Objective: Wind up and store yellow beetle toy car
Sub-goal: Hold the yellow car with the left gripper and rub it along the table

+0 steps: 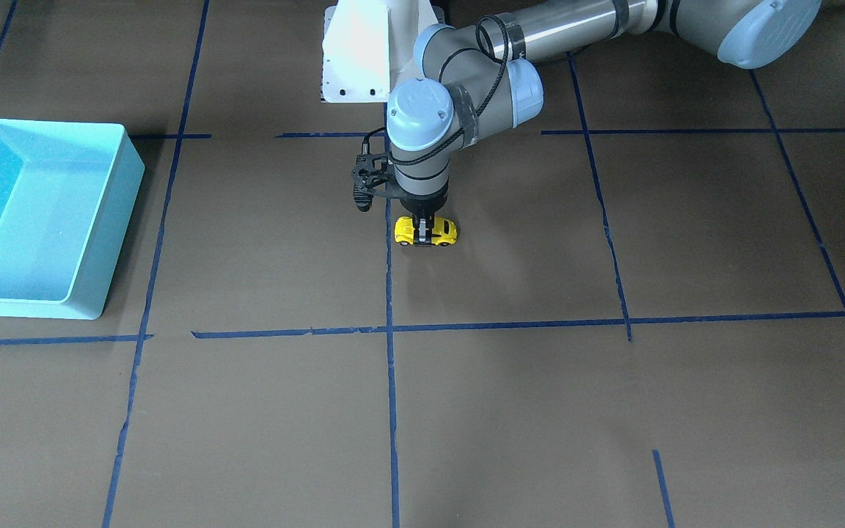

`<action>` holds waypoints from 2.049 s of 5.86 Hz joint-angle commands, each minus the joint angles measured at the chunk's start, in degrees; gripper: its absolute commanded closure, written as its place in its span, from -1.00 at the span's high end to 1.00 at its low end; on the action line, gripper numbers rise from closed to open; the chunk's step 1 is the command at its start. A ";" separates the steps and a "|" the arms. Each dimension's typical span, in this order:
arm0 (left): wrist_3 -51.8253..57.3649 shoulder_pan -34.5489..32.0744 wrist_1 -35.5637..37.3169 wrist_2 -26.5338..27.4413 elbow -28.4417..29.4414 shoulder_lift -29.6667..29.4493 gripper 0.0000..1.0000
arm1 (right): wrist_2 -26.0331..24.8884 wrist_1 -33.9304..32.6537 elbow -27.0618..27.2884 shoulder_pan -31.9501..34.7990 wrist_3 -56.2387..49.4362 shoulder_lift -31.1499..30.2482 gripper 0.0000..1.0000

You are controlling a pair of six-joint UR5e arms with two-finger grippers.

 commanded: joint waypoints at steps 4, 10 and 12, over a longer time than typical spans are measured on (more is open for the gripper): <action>-0.79 -1.46 -10.14 -2.68 -2.41 3.83 -1.00 | 0.00 0.00 0.00 0.00 0.00 0.00 1.00; -0.79 0.30 -20.88 -2.50 1.10 5.32 -1.00 | 0.00 0.00 0.00 0.00 0.00 -0.09 1.00; -0.70 0.30 -22.63 -2.59 1.10 6.81 -1.00 | 0.00 0.00 0.00 0.00 0.00 -0.09 1.00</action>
